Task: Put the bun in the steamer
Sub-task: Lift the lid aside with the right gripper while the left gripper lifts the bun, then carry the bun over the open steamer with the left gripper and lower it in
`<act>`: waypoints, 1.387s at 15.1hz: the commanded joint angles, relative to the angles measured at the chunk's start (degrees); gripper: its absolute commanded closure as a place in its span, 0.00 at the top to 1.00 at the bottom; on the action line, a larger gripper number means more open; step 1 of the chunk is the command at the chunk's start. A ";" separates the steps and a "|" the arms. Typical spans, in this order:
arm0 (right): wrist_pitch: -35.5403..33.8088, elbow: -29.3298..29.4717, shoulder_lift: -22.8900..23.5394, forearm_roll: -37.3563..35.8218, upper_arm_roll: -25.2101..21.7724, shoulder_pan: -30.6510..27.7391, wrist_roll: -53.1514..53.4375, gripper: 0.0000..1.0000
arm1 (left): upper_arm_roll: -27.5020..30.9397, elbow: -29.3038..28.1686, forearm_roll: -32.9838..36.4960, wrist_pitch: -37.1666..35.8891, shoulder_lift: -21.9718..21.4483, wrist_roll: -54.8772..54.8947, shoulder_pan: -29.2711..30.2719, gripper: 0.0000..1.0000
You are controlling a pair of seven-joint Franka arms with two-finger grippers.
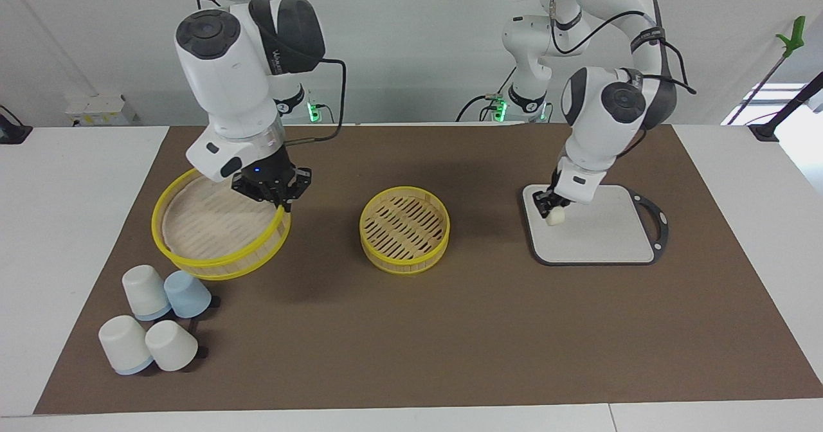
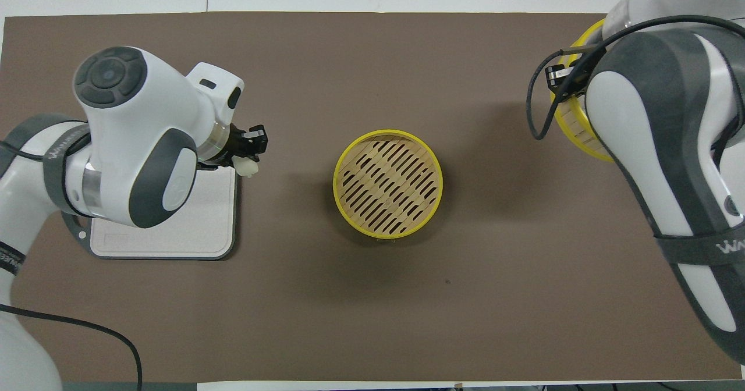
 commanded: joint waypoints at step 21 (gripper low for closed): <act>2.79 -4.21 -2.64 0.69 0.63 -3.70 -2.94 0.00 | 1.02 14.07 3.04 7.42 20.84 -20.15 -20.77 0.41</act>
